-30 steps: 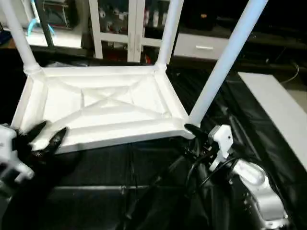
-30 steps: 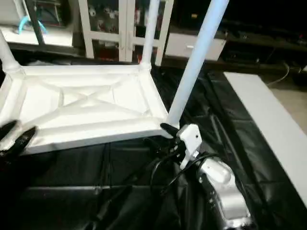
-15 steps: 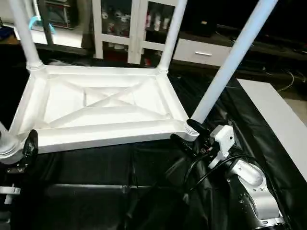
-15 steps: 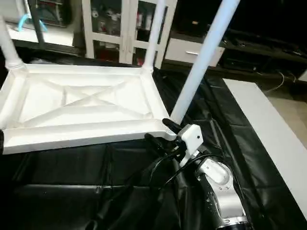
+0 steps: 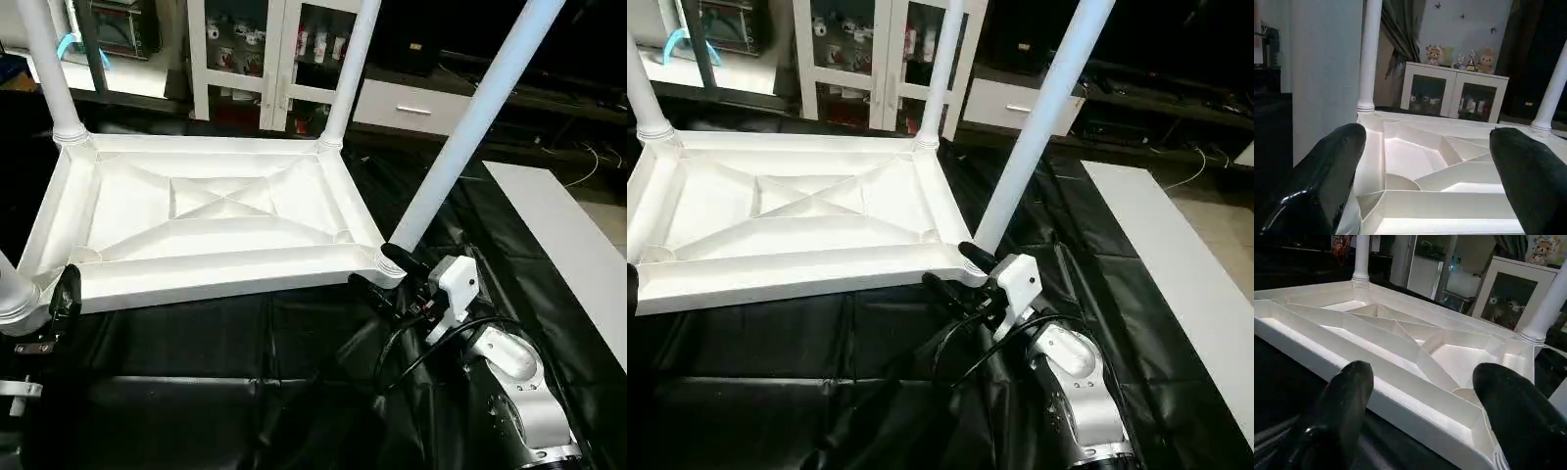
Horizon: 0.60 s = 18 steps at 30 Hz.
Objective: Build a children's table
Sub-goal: Rotate leg to tighten
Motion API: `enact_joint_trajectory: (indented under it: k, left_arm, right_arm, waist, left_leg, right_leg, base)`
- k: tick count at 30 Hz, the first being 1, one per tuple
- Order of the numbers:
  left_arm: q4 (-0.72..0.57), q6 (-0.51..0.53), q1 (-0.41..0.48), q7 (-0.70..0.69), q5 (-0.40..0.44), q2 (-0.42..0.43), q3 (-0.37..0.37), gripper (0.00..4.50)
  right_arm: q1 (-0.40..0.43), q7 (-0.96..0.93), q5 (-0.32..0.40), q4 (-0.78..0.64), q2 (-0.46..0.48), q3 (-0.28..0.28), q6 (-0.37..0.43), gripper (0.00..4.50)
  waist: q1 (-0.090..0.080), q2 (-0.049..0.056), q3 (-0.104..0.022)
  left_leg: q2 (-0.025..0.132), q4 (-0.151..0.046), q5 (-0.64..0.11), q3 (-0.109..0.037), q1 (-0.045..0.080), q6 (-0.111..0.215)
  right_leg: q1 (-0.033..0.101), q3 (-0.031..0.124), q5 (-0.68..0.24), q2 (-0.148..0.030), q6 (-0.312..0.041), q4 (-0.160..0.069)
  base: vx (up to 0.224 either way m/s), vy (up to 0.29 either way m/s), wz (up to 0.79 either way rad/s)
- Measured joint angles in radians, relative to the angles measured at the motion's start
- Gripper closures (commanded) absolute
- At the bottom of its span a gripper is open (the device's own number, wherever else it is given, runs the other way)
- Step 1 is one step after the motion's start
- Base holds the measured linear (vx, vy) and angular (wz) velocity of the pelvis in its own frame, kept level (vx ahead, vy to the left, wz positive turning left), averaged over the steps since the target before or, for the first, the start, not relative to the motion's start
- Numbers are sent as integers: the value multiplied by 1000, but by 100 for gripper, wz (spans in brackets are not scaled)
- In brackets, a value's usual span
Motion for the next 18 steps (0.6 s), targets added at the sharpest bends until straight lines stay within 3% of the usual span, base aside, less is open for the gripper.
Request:
enact_joint_trajectory:
  k: [9, 10, 11, 14, 17, 18]
  left_arm:
    - [-1, -34, 8, 17, 21, -17, 0, 3]
    - [-3, -48, 14, 43, 38, -30, 0, 3]
    - [-3, -53, 16, 67, 58, -32, 0, 3]
    - [-2, -49, 16, 120, 86, -30, 18, 3]
    - [-6, -33, 19, 122, 90, -19, 20, 3]
    - [-10, -15, 16, 118, 89, -1, 18, 3]
  right_arm:
    - [-5, 3, 0, 11, 1, 0, -14, 86]
    - [-17, 18, 2, 31, 2, 1, -16, 86]
    - [-30, 33, 6, 48, 4, 3, -16, 86]
    - [-74, 79, 11, 97, 25, 31, -14, 86]
    - [-98, 87, 13, 121, 41, 33, -14, 86]
    - [-114, 86, 18, 142, 54, 30, -14, 86]
  waist:
    - [0, 0, 0]
    - [-1, -14, -5]
    - [-1, -13, -3]
    - [1, -25, -5]
    - [9, -28, -5]
    - [18, -24, -3]
  left_leg:
    - [0, 0, 0, 0, 0, 0]
    - [0, 0, 0, 0, 1, 0]
    - [0, -1, 0, 0, 1, 0]
    - [1, -1, 0, -5, 1, 0]
    - [-1, 0, 0, -5, 1, 0]
    - [-1, 0, 0, -5, 2, 0]
  right_leg:
    - [0, 0, 1, 0, 0, 0]
    - [1, 0, 1, -1, 0, 0]
    - [-1, 0, 1, 0, 0, 0]
    - [0, -3, 1, 1, 0, 2]
    - [-2, -3, 2, 0, -1, -1]
    - [-1, -2, 2, 0, -1, -1]
  base:
    - [0, 0, 0]
    - [0, 0, 0]
    - [0, 0, 0]
    - [0, 0, 0]
    - [0, 0, 0]
    - [0, 0, 0]
